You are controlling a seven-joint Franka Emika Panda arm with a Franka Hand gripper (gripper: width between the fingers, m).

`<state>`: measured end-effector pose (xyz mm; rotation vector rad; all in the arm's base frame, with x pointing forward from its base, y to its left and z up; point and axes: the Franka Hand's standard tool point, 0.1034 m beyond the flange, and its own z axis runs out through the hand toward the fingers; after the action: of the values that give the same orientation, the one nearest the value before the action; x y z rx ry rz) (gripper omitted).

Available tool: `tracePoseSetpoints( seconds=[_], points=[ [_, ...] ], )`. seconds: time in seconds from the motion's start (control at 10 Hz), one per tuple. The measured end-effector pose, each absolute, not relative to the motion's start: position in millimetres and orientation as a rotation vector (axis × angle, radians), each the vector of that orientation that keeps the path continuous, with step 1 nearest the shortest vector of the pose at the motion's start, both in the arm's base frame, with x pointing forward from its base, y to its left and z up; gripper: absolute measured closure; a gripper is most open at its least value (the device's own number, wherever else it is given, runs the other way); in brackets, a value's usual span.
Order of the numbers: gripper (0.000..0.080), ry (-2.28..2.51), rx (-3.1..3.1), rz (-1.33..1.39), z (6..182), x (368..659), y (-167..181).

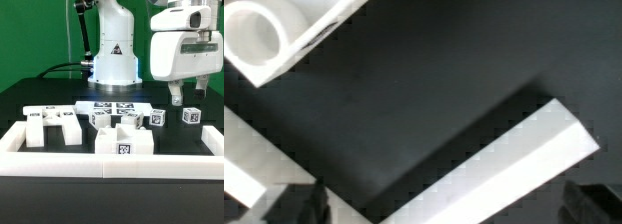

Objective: Assemble chair

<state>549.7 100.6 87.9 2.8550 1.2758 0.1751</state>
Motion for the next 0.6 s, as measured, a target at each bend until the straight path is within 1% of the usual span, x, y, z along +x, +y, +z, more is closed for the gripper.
tracePoseSetpoints(
  seconds=[0.6],
  points=[
    [0.015,1.273,2.857,0.173,87.2,549.3,100.6]
  ],
)
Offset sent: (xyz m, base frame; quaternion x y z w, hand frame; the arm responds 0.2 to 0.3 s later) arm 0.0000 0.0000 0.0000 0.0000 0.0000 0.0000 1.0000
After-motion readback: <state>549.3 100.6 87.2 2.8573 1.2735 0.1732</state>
